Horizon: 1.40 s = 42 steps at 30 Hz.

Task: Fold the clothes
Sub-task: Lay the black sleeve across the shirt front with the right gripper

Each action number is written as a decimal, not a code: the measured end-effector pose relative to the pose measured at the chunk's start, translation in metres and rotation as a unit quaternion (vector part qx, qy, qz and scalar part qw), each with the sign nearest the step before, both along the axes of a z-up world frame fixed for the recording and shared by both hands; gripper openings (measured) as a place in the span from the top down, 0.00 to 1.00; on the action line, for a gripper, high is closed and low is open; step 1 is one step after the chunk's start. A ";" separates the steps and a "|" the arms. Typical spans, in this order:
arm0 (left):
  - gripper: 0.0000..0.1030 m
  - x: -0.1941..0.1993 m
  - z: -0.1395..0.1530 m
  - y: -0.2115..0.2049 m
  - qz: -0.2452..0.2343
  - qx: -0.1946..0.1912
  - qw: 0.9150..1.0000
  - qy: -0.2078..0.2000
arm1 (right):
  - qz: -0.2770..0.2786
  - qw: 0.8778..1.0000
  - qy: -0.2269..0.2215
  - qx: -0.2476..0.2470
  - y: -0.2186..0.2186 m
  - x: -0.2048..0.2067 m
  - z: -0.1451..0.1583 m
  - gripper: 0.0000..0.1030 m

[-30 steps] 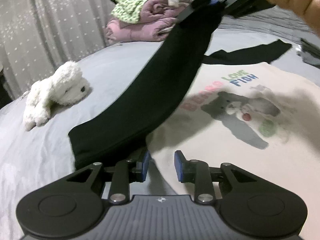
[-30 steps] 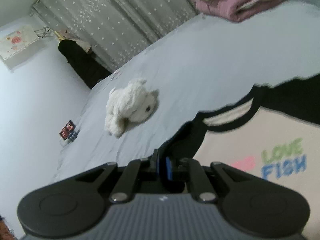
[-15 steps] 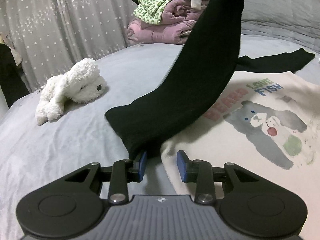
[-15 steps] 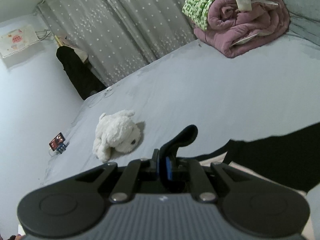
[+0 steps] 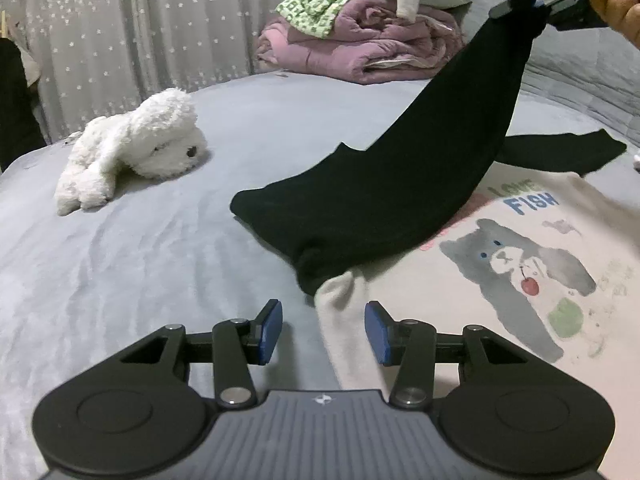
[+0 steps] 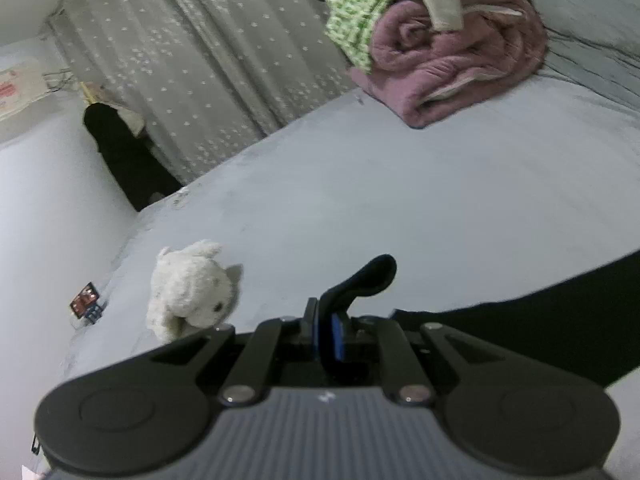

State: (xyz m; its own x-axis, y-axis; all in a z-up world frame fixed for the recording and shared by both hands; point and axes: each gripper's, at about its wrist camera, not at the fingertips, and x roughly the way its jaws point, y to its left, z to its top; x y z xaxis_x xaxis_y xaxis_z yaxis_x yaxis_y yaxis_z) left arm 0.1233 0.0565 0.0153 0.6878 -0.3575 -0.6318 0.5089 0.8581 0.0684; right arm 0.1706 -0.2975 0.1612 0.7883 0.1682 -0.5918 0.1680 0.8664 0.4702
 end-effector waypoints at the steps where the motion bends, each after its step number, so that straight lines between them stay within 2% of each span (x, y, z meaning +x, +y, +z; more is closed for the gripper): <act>1: 0.56 0.000 0.001 0.000 -0.001 -0.002 1.000 0.001 | -0.003 1.000 0.003 0.001 -0.004 0.000 -0.004 0.93; 8: 0.54 0.006 0.010 0.007 0.020 -0.057 0.998 0.010 | -0.023 0.998 0.024 0.044 -0.034 -0.003 -0.035 0.93; 13: 0.54 0.022 -0.003 0.008 0.066 -0.062 0.996 0.027 | -0.045 0.995 0.031 0.079 -0.060 -0.014 -0.054 0.93; 14: 0.59 0.025 -0.005 0.009 0.071 -0.069 0.994 0.035 | -0.049 0.995 0.035 0.082 -0.064 -0.016 -0.059 0.93; 15: 0.69 0.026 -0.006 0.008 0.069 -0.075 0.994 0.038 | -0.052 0.995 0.040 0.080 -0.068 -0.017 -0.063 0.93; 17: 0.78 0.026 -0.005 0.005 0.062 -0.079 0.994 0.038 | -0.056 0.994 0.053 0.077 -0.072 -0.019 -0.073 0.93; 21: 0.83 0.023 -0.007 0.001 0.070 -0.073 0.994 0.031 | -0.068 0.992 0.079 0.068 -0.080 -0.020 -0.090 0.93; 25: 0.85 0.026 -0.007 0.010 0.095 -0.095 0.990 0.051 | -0.074 0.992 0.088 0.058 -0.087 -0.025 -0.099 0.93; 30: 0.89 0.027 -0.004 0.018 0.133 -0.120 0.981 0.078 | -0.067 0.990 0.124 0.030 -0.093 -0.018 -0.122 0.93; 32: 0.89 0.026 -0.005 0.016 0.137 -0.120 0.980 0.077 | -0.065 0.988 0.138 0.026 -0.094 -0.017 -0.129 0.93; 35: 0.89 0.026 -0.007 0.016 0.141 -0.121 0.980 0.077 | -0.059 0.990 0.122 0.038 -0.100 -0.018 -0.125 0.93; 40: 0.89 0.027 -0.007 0.022 0.143 -0.135 0.976 0.090 | -0.037 0.988 0.149 -0.004 -0.100 -0.002 -0.136 0.92; 42: 0.89 0.026 -0.006 0.022 0.140 -0.132 0.977 0.088 | -0.038 0.987 0.156 -0.005 -0.102 -0.002 -0.142 0.89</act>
State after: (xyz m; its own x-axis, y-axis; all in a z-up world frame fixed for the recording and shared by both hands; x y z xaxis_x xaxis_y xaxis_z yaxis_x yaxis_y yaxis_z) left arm 0.1490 0.0784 0.0091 0.6706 -0.3375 -0.6606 0.2347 0.9413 -0.2427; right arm 0.1690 -0.3996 0.0196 0.5771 0.1088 -0.8094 0.3685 0.8498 0.3769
